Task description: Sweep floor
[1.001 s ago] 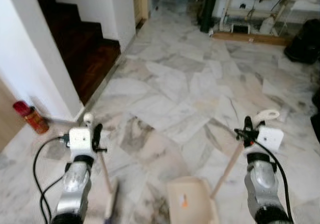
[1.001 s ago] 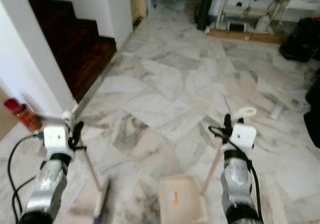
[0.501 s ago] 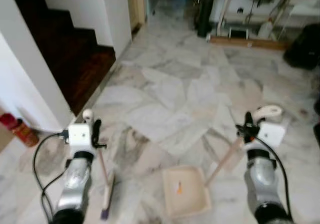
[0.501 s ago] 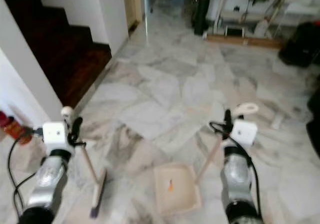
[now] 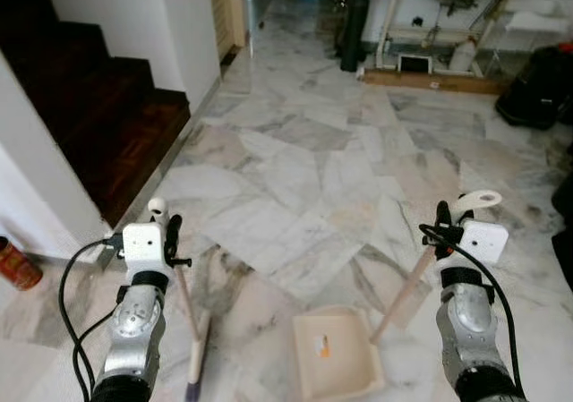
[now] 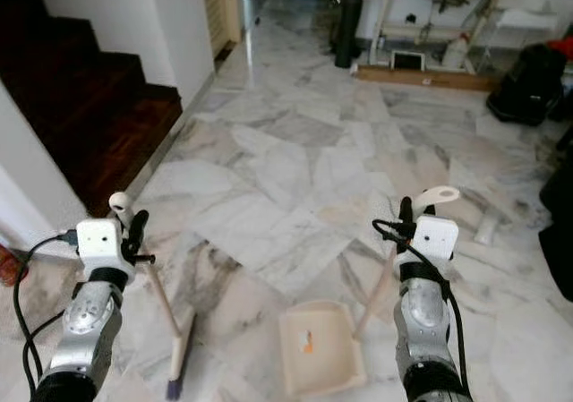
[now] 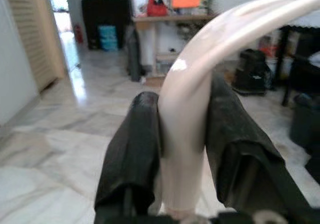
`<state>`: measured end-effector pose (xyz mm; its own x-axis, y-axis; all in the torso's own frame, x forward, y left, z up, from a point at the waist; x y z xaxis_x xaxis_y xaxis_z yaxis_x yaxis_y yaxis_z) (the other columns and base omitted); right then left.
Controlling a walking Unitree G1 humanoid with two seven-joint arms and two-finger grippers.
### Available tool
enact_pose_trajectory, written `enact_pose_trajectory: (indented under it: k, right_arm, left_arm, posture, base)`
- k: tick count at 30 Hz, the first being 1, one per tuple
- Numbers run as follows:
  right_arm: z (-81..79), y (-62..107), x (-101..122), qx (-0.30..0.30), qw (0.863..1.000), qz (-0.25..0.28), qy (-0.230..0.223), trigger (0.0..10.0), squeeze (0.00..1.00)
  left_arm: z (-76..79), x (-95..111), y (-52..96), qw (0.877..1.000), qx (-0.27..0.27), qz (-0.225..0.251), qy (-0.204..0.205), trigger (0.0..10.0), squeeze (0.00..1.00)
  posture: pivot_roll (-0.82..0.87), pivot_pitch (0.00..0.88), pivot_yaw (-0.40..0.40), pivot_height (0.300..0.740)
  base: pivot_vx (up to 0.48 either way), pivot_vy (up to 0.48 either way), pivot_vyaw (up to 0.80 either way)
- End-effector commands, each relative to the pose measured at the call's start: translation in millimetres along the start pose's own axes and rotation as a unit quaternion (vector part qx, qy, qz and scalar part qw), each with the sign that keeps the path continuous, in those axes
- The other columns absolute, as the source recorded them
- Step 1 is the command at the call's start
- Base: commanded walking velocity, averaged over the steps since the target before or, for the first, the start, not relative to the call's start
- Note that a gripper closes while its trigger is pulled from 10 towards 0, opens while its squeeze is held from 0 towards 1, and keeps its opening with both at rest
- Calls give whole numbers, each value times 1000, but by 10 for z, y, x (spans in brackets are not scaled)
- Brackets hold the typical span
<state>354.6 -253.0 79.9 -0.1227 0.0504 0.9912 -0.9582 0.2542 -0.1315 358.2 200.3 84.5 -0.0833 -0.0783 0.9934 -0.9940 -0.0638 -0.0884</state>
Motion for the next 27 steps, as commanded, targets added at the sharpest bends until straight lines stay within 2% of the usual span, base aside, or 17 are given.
enact_pose_trajectory:
  k: [1,6,9,27]
  right_arm:
    - [-50,-92,182,10,999,32,4,10000,0]
    - [-79,-98,201,20,999,36,13,10000,0]
    - [-84,-103,208,22,999,37,14,10000,0]
    - [-115,-103,182,23,999,30,-1,10000,0]
  left_arm:
    - [-59,126,-49,1000,6,22,-5,10000,0]
    - [-58,125,-50,1000,5,22,-5,10000,0]
    - [-53,125,-53,1000,4,22,-5,10000,0]
    - [-68,127,-58,1000,5,22,-9,10000,0]
  posture:
    - [-14,0,-8,740]
    - [-15,0,-7,740]
    - [-17,0,-5,740]
    - [-14,0,-4,740]
  base:
    - [386,0,0]
    - [388,0,0]
    - [391,0,573]
    - [391,0,0]
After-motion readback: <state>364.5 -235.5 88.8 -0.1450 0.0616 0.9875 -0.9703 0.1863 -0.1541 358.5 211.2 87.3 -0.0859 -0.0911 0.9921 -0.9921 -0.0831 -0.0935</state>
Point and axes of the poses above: a point about 5 cm out from each wrist's last joint towards the gripper, its own y axis pointing back from the gripper into the wrist, its own x axis along the axis of the wrist's last joint, z = x × y, the point moved 6 cm from there along -y, pointing out of the wrist towards the gripper, and after that the axes turned 1 degree about -y, right-handed, at the moved point
